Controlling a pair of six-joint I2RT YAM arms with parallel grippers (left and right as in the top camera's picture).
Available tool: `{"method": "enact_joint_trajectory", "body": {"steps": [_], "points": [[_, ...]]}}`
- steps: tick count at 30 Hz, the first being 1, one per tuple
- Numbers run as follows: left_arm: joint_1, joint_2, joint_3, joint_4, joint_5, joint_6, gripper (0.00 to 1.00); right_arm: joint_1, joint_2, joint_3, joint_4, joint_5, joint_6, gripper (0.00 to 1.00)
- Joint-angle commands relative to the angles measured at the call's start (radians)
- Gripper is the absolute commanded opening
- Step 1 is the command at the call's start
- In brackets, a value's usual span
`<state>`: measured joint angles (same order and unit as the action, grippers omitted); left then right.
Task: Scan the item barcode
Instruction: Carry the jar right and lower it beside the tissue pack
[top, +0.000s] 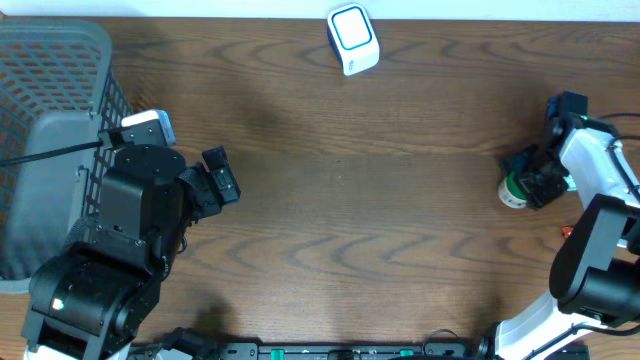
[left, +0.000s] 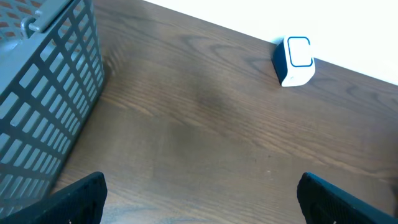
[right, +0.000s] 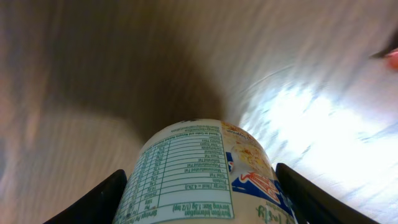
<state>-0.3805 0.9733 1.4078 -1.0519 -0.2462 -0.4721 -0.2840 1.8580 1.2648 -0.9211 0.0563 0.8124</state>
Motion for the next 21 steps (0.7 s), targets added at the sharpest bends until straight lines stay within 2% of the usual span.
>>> {"method": "enact_joint_trajectory", "body": {"steps": [1,9,21], "points": [[0.005,-0.001,0.014,-0.004,-0.017,-0.005,0.98,-0.05,-0.001,-0.012,0.006,0.091,0.024,0.65],[0.005,-0.001,0.014,-0.004,-0.017,-0.005,0.98,-0.129,-0.001,-0.013,0.024,0.096,0.025,0.66],[0.005,-0.001,0.014,-0.006,-0.017,-0.005,0.98,-0.155,0.001,-0.019,0.054,0.116,0.025,0.68]]}}
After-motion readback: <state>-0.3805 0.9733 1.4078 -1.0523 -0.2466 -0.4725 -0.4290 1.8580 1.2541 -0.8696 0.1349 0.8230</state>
